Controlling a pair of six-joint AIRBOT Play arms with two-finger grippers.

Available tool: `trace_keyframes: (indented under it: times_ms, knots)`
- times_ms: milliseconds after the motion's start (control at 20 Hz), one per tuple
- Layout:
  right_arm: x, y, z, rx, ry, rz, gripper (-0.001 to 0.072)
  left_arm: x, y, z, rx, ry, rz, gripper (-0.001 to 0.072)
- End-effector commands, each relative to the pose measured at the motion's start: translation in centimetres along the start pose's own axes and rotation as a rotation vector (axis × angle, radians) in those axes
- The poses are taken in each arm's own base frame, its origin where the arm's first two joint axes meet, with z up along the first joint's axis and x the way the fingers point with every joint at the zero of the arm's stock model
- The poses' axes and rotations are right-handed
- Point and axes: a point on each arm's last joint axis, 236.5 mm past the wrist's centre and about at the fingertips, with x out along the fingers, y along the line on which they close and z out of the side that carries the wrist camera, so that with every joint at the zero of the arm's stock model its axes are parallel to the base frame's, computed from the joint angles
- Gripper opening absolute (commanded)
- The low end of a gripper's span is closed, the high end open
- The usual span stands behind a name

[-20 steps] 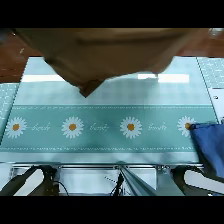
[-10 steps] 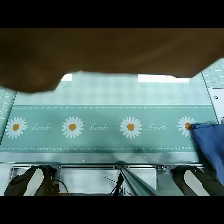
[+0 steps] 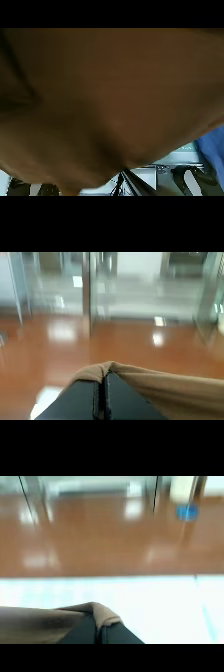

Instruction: Fold the shirts.

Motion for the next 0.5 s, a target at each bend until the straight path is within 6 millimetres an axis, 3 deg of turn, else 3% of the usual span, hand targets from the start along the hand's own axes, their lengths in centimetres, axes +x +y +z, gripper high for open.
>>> trace_keyframes:
  times_ms: [0,150,350,450]
  knots:
    - [5.9,-1.9,-5.7,0.066,0.179,-0.005,0.0021,6.3,0.7,-8.9,-0.117,0.229,-0.044,0.0024]
    - [13.1,-2.6,-8.8,0.119,0.279,0.059,0.0021,13.6,-1.0,-16.8,-0.257,0.403,-0.197,0.0024]
    - [24.4,-2.8,-13.3,0.207,0.425,0.17,0.0021,23.0,-2.4,-25.6,-0.36,0.572,-0.248,0.0024]
    - [30.4,-2.4,-16.5,0.238,0.478,0.191,0.0021,27.8,-3.6,-29.5,-0.39,0.6,-0.239,0.0024]
